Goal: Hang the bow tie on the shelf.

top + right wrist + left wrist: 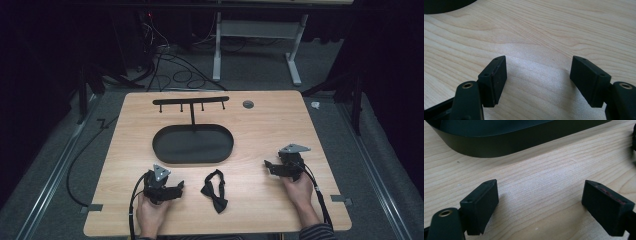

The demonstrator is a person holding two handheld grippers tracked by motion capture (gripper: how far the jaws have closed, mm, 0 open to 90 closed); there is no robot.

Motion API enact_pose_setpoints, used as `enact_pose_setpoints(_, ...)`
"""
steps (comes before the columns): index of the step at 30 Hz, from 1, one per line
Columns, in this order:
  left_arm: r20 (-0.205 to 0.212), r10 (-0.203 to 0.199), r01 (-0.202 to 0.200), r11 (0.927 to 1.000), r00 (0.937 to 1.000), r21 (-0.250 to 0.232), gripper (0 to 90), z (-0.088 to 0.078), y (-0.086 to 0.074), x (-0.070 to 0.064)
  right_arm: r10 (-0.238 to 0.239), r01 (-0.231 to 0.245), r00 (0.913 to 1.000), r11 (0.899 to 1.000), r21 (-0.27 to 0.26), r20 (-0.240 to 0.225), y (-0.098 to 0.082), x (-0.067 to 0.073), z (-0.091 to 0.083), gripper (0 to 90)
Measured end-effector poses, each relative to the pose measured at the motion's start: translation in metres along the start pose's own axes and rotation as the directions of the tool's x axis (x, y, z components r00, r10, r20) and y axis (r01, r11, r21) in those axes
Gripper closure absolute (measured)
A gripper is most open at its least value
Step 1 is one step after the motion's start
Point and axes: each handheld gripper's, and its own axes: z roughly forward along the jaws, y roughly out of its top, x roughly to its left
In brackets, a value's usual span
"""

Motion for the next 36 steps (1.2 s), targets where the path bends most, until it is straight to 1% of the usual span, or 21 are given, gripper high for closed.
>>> enact_pose_setpoints(8,0.000,0.000,0.000,1.0000,1.0000,0.000,14.5,0.000,0.000,0.000,-0.002,0.002,1.0000,1.000,-0.001,-0.001,0.000,0.000,0.000,30.6)
enact_pose_setpoints(11,-0.004,-0.006,0.006,1.0000,1.0000,-0.004,15.4,0.000,0.000,0.000,-0.001,0.001,1.0000,1.000,-0.001,-0.001,0.000,0.000,0.000,30.6)
enact_pose_setpoints(13,-0.009,-0.011,0.011,0.9999,0.9999,-0.006,17.5,-0.001,0.000,0.000,-0.002,0.002,1.0000,1.000,-0.001,-0.001,0.000,0.000,0.000,30.7)
enact_pose_setpoints(20,-0.028,-0.031,0.030,0.9995,0.9991,-0.009,17.9,-0.002,-0.001,0.000,-0.008,0.008,0.9999,1.000,0.000,-0.007,0.000,0.000,0.000,30.6)
enact_pose_setpoints(24,-0.042,-0.039,0.038,0.9992,0.9984,-0.008,21.0,-0.003,-0.001,0.000,-0.009,0.009,0.9999,1.000,0.000,-0.009,0.000,0.000,0.000,30.5)
enact_pose_setpoints(25,-0.042,-0.037,0.037,0.9993,0.9984,-0.010,24.0,-0.004,-0.001,-0.001,-0.009,0.009,0.9999,1.000,-0.001,-0.009,0.000,0.000,0.000,30.5)
enact_pose_setpoints(27,-0.036,-0.031,0.031,0.9994,0.9989,-0.013,28.0,-0.006,-0.003,0.000,-0.008,0.008,0.9999,1.000,-0.001,-0.008,0.000,0.001,0.000,30.6)
enact_pose_setpoints(30,-0.028,-0.019,0.019,0.9998,0.9994,-0.012,30.9,-0.008,-0.004,0.001,-0.008,0.008,0.9999,1.000,-0.001,-0.008,0.000,0.001,0.000,30.5)
enact_pose_setpoints(31,-0.023,-0.021,0.020,0.9997,0.9995,-0.010,32.2,-0.009,-0.004,0.002,-0.008,0.008,0.9999,1.000,-0.001,-0.008,0.000,0.001,0.000,30.5)
enact_pose_setpoints(33,-0.013,-0.032,0.031,0.9993,0.9994,-0.020,33.1,-0.013,-0.004,0.002,-0.008,0.008,0.9999,1.000,-0.001,-0.008,0.000,0.001,0.000,30.5)
enact_pose_setpoints(35,0.004,-0.040,0.040,0.9986,0.9992,-0.035,33.3,-0.016,-0.004,-0.001,-0.008,0.008,0.9999,1.000,-0.001,-0.008,0.000,0.001,0.000,30.6)
enact_pose_setpoints(36,0.010,-0.038,0.038,0.9986,0.9992,-0.036,33.3,-0.018,-0.003,-0.002,-0.008,0.008,0.9999,1.000,-0.001,-0.008,0.000,0.001,0.000,30.5)
